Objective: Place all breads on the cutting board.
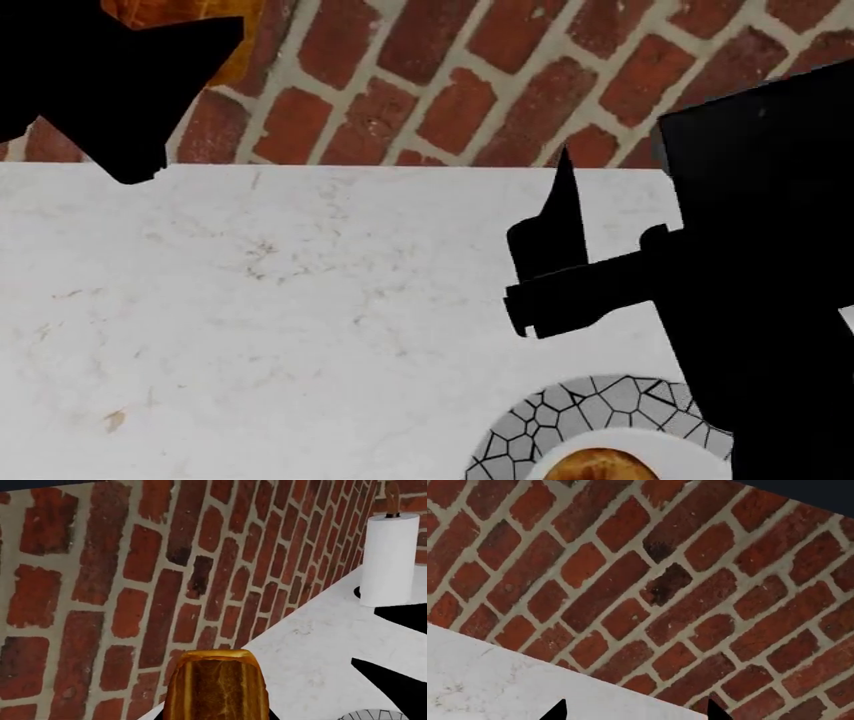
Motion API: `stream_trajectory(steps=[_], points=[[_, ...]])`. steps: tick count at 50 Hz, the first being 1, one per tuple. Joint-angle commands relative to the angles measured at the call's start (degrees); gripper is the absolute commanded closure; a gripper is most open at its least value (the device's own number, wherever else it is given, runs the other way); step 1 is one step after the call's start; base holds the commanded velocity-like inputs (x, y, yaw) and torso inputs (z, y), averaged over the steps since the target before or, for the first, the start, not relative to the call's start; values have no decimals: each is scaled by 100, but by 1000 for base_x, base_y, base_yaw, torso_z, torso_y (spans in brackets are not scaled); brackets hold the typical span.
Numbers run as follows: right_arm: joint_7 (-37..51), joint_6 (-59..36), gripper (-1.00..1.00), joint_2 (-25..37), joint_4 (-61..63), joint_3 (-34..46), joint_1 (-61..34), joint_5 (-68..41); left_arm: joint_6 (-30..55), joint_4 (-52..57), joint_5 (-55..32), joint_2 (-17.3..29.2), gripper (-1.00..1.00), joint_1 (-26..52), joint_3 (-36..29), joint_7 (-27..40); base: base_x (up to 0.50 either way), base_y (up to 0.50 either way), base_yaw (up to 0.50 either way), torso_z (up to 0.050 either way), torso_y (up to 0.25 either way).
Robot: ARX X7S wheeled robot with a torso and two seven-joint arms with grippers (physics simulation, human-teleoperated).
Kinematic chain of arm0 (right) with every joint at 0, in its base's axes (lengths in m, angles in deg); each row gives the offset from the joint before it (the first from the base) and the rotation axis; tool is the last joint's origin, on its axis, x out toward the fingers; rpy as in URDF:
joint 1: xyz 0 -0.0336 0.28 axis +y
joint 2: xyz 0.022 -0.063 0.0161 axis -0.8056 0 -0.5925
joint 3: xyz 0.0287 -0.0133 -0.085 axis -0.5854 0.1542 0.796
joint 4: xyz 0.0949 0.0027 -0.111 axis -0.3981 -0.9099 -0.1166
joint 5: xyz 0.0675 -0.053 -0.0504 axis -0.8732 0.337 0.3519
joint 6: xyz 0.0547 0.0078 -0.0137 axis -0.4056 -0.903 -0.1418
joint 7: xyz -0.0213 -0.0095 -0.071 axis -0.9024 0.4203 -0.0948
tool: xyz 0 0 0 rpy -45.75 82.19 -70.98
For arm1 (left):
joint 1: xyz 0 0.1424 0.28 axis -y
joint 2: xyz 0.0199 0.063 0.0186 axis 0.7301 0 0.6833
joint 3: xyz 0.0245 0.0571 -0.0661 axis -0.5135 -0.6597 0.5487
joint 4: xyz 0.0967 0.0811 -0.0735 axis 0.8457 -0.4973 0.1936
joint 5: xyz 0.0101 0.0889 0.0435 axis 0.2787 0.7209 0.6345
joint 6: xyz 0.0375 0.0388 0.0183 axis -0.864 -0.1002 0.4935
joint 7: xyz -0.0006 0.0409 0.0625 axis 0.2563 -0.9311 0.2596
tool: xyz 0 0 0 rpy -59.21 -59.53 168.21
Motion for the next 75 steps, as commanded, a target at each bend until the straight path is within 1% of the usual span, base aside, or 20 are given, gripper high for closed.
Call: stream_trajectory(steps=[1,5,7,9,12,13,15,18,19,21,22,23,25,29,33,39,42,46,58,75], points=[[-996,-1548,-100,284,-1183,760,-1732,-517,-75,-62,112,-41,100,-1,41,20,0,0,0,0,0],[-1690,-1970,-100,351,-1623,1182,-2312,-303,-86,-129,142,-89,100,-26,11,-74,0,0,0,0,0],[-2275,-1990,-100,418,-1758,1457,-2523,-47,-89,-179,175,-114,100,-30,-8,-71,0,0,0,0,0],[-3002,-2011,-100,462,-1992,1601,-2758,-48,-94,-197,205,-130,100,-46,-29,-91,0,0,0,0,0],[-4000,-1932,-100,575,-2175,2156,-3155,510,-115,-225,249,-139,100,-55,-37,-142,0,0,0,0,0],[-4201,-1875,-100,594,-2215,2231,-3206,577,-131,-238,261,-141,100,-68,-36,-155,0,0,0,0,10],[-5145,-1708,-100,691,-2212,2859,-3520,1104,-142,-256,293,-160,100,-88,-55,-187,0,0,0,0,0],[-6063,-1379,-100,737,-2274,3661,-3876,1889,-109,-246,280,-169,100,-86,-79,-140,0,0,0,0,0],[-6130,-1346,-100,720,-2351,3679,-3891,1908,-107,-243,275,-168,100,-82,-77,-136,0,0,0,0,0],[-6707,-1099,-100,727,-2478,4129,-4083,2313,-107,-247,283,-171,100,-77,-80,-156,0,0,0,0,0],[-6806,-1070,-100,694,-2614,4127,-4121,2313,-112,-263,281,-176,100,-78,-77,-174,0,0,0,0,0],[-7174,-1006,-100,727,-2612,4388,-4229,2461,-97,-261,284,-175,100,-63,-84,-180,0,0,0,0,0],[-7539,-1009,-100,714,-2744,4522,-4330,2452,-96,-279,278,-173,100,-53,-79,-180,0,0,0,0,0],[-8478,-851,-100,632,-2982,5170,-4664,2849,-144,-271,307,-187,100,-99,-79,-190,0,0,0,0,3],[-9211,-733,-100,521,-3160,5675,-4936,3124,-162,-329,368,-226,100,-104,-106,-248,0,0,0,0,0],[-9794,-478,-100,417,-3298,6099,-4983,3340,-246,-334,486,-234,100,-187,-132,-302,0,0,0,0,2],[-9798,-419,-100,338,-3393,6148,-4939,3394,-274,-342,503,-219,100,-239,-136,-315,0,0,0,3,0],[-9892,-510,-100,365,-3213,6101,-4850,3139,-292,-354,515,-216,100,-273,-142,-320,0,0,0,0,0],[-9637,-353,-100,384,-3162,5883,-4375,2795,-289,-365,478,-188,100,-271,-122,-285,0,0,0,0,1],[-9558,-297,-100,366,-3085,6054,-4081,2796,-337,-377,511,-206,100,-334,-137,-290,0,0,0,0,1]])
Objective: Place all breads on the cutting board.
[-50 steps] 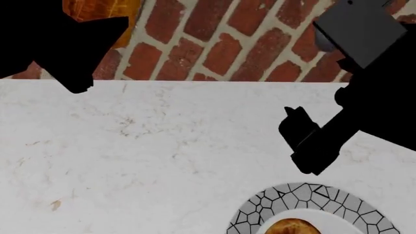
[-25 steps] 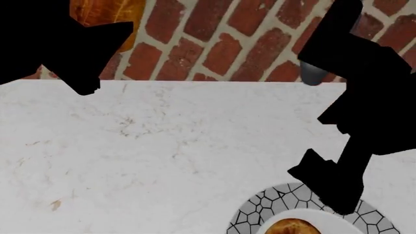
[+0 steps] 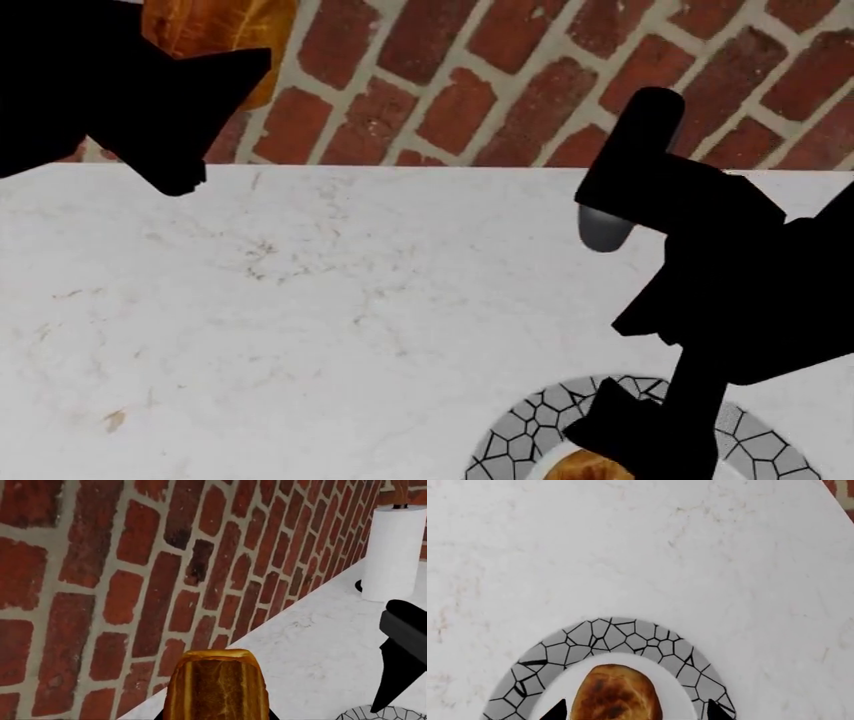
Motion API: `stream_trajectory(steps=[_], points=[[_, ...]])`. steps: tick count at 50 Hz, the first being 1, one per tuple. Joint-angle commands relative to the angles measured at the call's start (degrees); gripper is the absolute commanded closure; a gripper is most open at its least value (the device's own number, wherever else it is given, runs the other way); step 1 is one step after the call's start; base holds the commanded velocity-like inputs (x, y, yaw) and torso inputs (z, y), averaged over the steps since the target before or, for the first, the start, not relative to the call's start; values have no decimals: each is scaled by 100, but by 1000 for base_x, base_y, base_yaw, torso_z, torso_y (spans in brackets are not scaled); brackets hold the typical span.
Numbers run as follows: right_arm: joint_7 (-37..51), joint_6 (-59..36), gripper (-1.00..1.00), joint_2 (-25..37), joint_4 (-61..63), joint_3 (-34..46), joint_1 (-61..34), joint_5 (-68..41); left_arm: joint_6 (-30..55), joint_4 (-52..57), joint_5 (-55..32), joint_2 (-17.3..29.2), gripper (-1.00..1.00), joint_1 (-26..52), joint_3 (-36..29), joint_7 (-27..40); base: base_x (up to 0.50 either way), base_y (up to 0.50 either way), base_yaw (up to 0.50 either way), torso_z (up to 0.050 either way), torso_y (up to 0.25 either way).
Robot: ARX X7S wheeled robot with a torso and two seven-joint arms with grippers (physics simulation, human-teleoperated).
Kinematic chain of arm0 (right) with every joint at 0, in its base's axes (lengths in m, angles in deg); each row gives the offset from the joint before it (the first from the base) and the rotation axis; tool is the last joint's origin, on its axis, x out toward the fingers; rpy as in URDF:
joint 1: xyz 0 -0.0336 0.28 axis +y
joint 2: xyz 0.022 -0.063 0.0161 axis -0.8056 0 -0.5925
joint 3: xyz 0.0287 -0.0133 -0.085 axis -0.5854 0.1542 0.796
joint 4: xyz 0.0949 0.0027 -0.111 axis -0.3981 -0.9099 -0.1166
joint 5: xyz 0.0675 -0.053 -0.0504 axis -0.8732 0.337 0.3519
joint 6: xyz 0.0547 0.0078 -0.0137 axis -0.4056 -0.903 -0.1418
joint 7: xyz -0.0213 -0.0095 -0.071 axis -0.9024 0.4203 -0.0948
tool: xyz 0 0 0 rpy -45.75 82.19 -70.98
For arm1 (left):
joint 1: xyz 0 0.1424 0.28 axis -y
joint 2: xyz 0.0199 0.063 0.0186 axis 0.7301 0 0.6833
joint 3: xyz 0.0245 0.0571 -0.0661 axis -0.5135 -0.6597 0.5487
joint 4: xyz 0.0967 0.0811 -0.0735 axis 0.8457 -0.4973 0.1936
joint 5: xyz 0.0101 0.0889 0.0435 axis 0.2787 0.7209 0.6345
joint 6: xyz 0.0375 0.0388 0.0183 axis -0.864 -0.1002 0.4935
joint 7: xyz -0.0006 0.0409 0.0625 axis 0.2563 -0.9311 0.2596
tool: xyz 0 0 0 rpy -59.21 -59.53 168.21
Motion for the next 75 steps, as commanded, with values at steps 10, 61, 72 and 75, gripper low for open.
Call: stream_trajectory(steps=[10,61,72,75], points=[[-22,192,-100,-111,-50,242,265,134,-95,-85,79,-27,100,-17,59,47,0,0,0,1,1],[136,553,-100,-265,-395,547,1053,195,-193,-110,119,-29,100,-147,47,18,0,0,0,0,1],[126,640,-100,-272,-472,628,1167,249,-218,-176,192,-126,100,-177,-14,-50,0,0,0,0,1],[180,694,-100,-278,-568,602,1180,290,-238,-170,208,-112,100,-208,-16,-62,0,0,0,0,3]])
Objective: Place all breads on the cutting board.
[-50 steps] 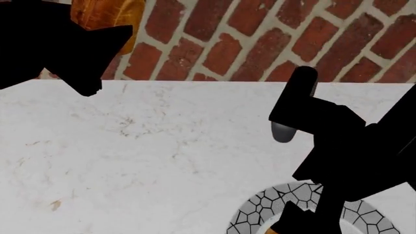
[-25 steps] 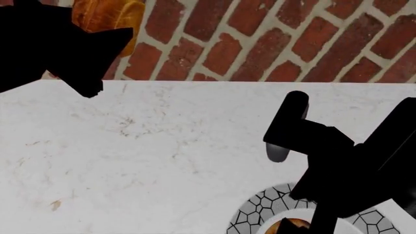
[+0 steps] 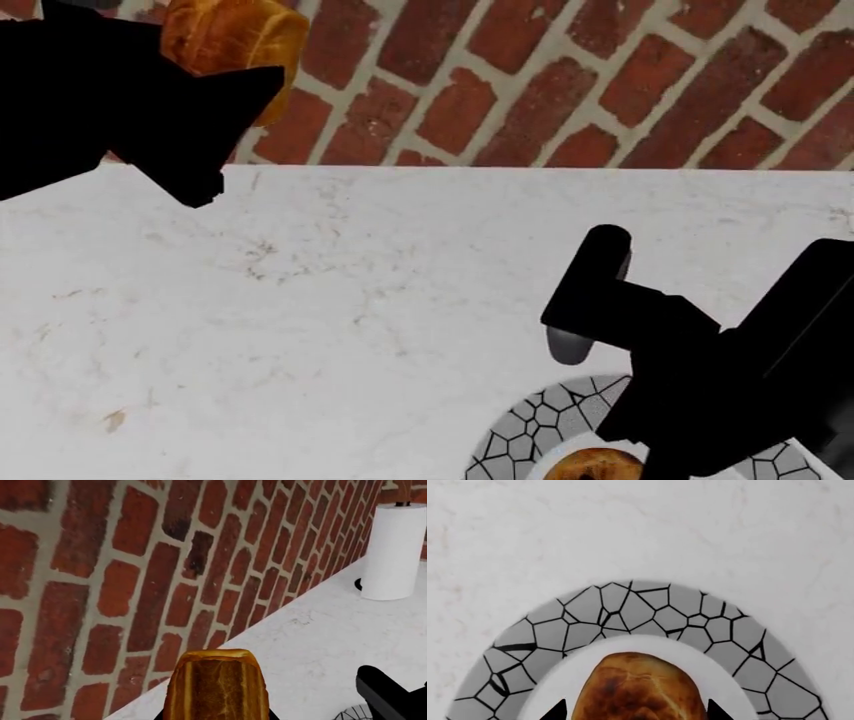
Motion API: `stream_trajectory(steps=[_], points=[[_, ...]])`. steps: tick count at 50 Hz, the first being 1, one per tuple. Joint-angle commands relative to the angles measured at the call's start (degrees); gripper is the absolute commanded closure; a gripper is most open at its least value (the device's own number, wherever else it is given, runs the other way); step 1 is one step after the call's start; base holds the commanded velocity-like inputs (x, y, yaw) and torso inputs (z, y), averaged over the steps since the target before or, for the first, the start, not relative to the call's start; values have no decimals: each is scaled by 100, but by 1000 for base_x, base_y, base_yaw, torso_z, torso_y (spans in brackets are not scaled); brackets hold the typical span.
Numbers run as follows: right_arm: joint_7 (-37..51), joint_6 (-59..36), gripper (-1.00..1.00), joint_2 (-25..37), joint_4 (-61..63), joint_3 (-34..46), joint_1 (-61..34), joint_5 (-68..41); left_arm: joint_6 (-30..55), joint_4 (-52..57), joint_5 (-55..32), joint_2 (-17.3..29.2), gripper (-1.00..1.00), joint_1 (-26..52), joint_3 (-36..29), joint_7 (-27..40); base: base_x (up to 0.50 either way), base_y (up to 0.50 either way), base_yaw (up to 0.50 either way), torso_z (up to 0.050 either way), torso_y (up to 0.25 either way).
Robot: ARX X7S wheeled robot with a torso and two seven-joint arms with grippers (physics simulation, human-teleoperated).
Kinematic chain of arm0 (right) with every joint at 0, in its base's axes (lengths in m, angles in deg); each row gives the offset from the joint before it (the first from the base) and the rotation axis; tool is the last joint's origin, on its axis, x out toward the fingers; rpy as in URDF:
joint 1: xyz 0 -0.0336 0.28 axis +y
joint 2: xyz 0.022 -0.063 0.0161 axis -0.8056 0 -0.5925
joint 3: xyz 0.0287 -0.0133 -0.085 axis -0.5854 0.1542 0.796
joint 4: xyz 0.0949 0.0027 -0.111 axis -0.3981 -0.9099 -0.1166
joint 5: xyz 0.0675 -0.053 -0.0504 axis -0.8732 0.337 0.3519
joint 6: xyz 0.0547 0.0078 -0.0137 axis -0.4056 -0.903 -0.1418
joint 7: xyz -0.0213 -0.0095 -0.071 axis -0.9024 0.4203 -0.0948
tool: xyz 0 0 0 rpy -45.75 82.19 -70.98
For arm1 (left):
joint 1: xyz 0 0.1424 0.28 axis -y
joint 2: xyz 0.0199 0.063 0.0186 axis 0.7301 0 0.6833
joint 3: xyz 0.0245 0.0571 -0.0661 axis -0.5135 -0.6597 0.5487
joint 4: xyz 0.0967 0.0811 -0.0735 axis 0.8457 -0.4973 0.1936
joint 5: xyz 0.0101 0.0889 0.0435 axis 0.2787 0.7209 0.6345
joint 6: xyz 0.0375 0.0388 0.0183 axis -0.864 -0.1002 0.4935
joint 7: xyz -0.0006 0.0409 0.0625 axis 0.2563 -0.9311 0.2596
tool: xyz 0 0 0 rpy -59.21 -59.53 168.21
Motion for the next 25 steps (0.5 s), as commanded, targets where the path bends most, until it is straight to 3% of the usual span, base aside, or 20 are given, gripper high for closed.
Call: stream_trajectory(steps=[1,25], points=[[64,97,-100,4,-123,16,97,56,-59,-47,34,-17,100,10,64,55,0,0,0,0,0],[52,177,-100,-163,-325,129,340,61,-118,-34,60,27,100,-80,66,47,0,0,0,0,0]])
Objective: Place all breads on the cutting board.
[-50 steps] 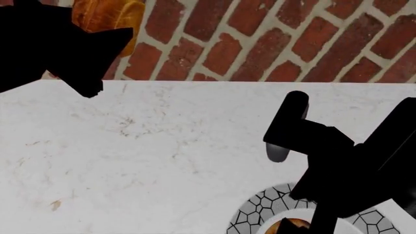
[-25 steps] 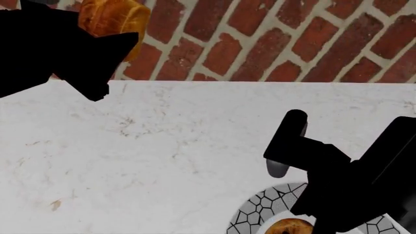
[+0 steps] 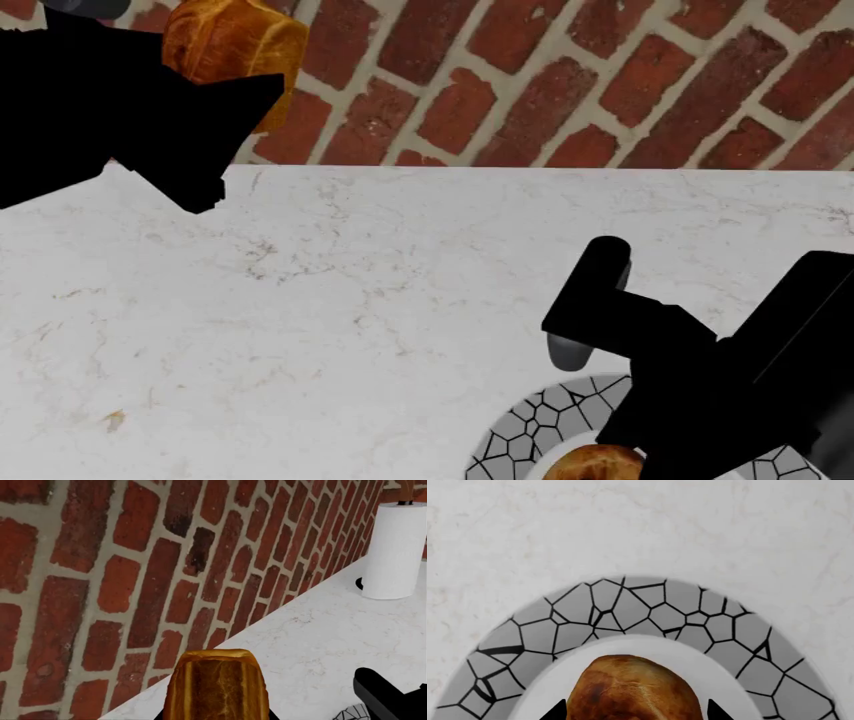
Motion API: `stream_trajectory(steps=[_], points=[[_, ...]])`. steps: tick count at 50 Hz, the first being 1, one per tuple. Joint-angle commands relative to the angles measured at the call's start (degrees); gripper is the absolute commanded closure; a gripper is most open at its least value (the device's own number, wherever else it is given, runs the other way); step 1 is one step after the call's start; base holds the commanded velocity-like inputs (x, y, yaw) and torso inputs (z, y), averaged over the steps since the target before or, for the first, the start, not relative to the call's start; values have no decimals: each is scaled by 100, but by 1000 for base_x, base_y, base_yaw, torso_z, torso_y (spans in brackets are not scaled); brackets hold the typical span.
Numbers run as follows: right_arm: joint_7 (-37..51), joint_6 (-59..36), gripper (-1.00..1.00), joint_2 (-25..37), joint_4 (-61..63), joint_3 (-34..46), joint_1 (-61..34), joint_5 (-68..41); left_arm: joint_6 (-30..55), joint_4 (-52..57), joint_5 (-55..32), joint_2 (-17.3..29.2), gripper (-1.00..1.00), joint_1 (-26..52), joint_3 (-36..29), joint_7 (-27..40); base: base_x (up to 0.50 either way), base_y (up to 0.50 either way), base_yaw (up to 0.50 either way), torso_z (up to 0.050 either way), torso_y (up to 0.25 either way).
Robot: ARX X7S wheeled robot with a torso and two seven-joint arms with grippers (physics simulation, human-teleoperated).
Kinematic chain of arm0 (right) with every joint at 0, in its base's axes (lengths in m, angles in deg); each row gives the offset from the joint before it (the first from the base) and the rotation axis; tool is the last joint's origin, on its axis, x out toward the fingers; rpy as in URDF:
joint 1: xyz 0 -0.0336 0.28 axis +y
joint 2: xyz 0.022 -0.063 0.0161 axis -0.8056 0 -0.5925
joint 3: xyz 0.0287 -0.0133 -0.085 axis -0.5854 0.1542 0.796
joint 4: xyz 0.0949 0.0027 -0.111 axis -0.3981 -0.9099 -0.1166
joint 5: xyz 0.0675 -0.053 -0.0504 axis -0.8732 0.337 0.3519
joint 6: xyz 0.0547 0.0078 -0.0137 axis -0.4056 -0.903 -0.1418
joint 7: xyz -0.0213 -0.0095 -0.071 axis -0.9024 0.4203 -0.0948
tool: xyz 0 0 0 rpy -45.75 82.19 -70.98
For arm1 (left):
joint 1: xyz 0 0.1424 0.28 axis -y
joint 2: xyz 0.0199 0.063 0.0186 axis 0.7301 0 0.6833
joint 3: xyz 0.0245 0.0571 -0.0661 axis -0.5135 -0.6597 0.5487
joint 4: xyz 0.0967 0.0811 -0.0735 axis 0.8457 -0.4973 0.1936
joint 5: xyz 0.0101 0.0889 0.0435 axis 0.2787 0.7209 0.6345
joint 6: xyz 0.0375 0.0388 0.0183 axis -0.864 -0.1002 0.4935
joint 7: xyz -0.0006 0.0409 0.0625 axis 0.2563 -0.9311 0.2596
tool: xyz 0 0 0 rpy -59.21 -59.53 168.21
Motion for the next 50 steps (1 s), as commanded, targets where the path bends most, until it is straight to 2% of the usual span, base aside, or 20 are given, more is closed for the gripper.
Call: stream_trajectory(steps=[1,9,10,42,47,48,50], points=[[-11,32,-100,-86,-79,87,175,44,-53,-33,15,8,100,20,81,74,0,0,3,0,0],[-30,-31,-100,-129,-81,110,210,-12,-57,-47,18,9,100,18,81,71,0,1,2,0,0],[17,-30,100,-144,-122,46,214,-51,-59,-55,24,6,100,18,79,64,0,0,0,0,0],[301,-629,100,369,1002,-912,-896,-865,-51,-62,5,-18,100,64,91,140,0,1,1,0,0],[884,-572,100,377,902,-1318,-948,-941,-58,-63,10,-3,100,71,101,144,0,0,0,0,0],[1184,-470,100,424,922,-1622,-853,-1175,-142,-124,-189,4,100,3,228,142,0,0,0,0,0],[1331,-466,100,482,1011,-1785,-812,-1363,-115,-108,-56,22,100,25,161,137,0,0,0,0,0]])
